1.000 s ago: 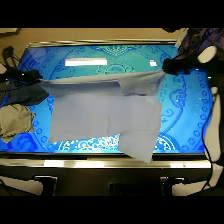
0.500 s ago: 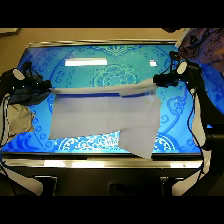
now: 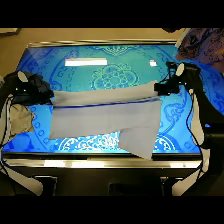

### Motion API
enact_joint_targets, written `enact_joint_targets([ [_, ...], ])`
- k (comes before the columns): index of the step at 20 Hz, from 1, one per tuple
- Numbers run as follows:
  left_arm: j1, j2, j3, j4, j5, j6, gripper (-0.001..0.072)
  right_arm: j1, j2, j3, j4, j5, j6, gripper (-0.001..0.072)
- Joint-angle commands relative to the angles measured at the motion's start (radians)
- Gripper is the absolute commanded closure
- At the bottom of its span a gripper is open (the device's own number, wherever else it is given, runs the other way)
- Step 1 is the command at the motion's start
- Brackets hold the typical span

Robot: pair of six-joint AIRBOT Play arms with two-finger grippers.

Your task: Fold the clothes and pants, and hang the long-sleeved shirts on hangers.

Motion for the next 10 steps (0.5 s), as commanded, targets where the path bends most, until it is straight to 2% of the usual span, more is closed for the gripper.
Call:
enact_joint_targets([
  [1, -0.006, -0.012, -0.033, 0.001, -0.036, -0.005, 0.0688, 0.001, -0.025, 0.0, 0.0, 0.057, 0.001, 0.0683],
  [7, -0.006, -0.05, -0.036, 0.0, -0.032, -0.008, 0.0682, 0.001, -0.061, 0.0, 0.02, 0.068, 0.004, 0.0681],
  [8, -0.006, -0.055, -0.036, 0.001, -0.031, -0.009, 0.064, 0.001, -0.067, 0.0, 0.029, 0.072, 0.004, 0.0671],
  [9, -0.006, -0.057, -0.035, 0.001, -0.031, -0.009, 0.0597, 0.001, -0.072, 0.0, 0.039, 0.08, 0.004, 0.0574],
  [10, -0.006, -0.057, -0.034, 0.001, -0.031, -0.009, 0.0466, 0.001, -0.074, 0.0, 0.051, 0.092, 0.005, 0.0466],
])
